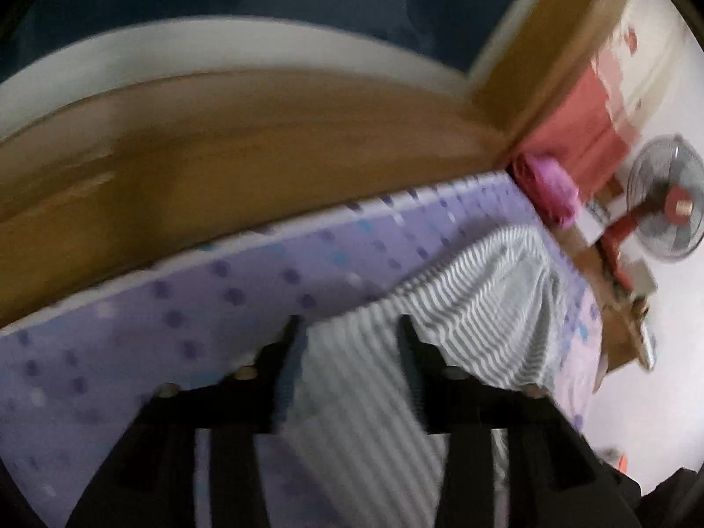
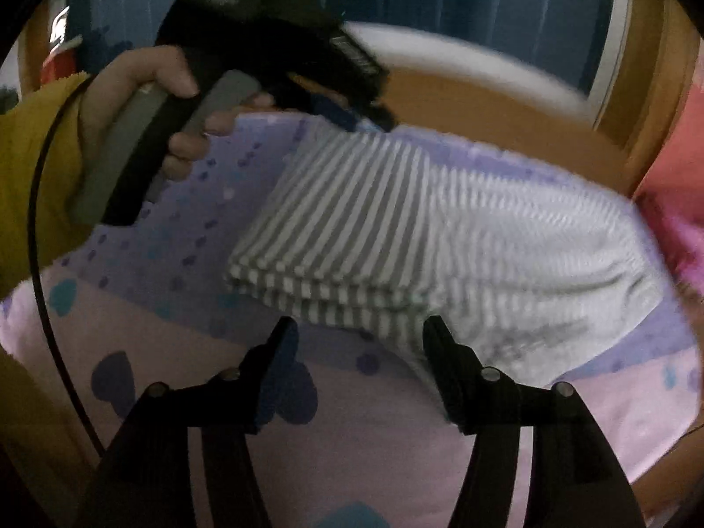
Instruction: Fold clothes
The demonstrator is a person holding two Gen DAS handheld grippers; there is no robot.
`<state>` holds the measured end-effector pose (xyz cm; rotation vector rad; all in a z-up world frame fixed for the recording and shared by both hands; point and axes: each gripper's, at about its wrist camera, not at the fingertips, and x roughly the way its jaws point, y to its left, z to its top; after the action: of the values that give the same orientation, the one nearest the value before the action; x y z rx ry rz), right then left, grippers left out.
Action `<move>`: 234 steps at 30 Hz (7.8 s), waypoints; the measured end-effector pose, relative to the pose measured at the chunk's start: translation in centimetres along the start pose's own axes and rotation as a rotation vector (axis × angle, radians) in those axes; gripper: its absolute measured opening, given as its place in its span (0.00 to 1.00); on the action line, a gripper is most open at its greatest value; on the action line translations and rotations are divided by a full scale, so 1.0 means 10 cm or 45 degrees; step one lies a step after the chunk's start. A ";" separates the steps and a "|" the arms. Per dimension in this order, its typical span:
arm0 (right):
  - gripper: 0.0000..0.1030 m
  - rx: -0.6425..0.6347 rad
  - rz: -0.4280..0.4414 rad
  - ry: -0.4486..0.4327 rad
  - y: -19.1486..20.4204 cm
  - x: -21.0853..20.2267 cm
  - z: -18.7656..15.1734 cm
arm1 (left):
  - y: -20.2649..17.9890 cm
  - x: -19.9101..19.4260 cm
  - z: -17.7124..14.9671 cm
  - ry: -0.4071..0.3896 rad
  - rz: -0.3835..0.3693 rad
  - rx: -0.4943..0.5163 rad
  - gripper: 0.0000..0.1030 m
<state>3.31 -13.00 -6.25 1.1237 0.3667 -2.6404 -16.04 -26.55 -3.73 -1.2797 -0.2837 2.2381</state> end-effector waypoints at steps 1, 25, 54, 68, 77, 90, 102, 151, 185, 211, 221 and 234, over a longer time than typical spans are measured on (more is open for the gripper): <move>0.58 -0.010 -0.015 -0.028 0.02 -0.05 0.03 | 0.09 -0.06 -0.01 0.002 -0.035 -0.039 0.55; 0.47 -0.113 -0.063 0.035 0.78 0.49 0.27 | 0.30 0.23 -0.55 0.150 -0.217 -0.197 0.48; 0.32 0.301 0.120 -0.288 -0.91 -0.31 0.18 | -1.36 0.22 0.11 0.073 -0.119 0.064 0.40; 0.32 0.704 0.141 -0.077 -1.99 0.08 -0.13 | -1.89 1.02 0.27 0.215 -0.106 0.187 0.40; 0.33 0.392 0.393 -0.222 -1.72 -0.21 0.07 | -1.64 0.78 0.27 0.141 0.037 0.218 0.43; 0.34 0.061 0.214 -0.062 -1.30 0.21 -0.16 | -1.63 1.49 0.18 0.153 0.106 0.216 0.44; 0.34 0.108 0.262 -0.024 -1.41 0.09 -0.40 | -1.68 1.27 0.25 0.119 0.164 0.237 0.45; 0.20 -0.019 -0.200 -0.036 -0.76 0.09 -0.05 | -0.66 0.87 -0.23 0.250 -0.259 -0.208 0.72; 0.57 0.817 0.396 -0.090 -3.52 -0.16 -0.48 | -2.38 1.91 0.57 0.154 -0.070 0.128 0.72; 0.27 0.656 0.754 -0.011 -3.78 0.46 -0.24 | -2.44 1.52 -0.22 0.120 -0.046 -0.096 0.72; 0.44 0.556 0.553 -0.115 -3.87 -0.01 -0.26 | -2.83 1.38 -0.01 0.068 -0.002 0.127 0.72; 0.44 0.234 0.239 -0.124 -3.14 0.03 -0.52 | -3.00 2.44 0.59 0.217 0.065 0.328 0.77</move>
<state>-3.49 18.09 -5.79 1.0210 -0.0014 -2.5895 -20.39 12.27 -5.50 -1.3370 0.0992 2.1082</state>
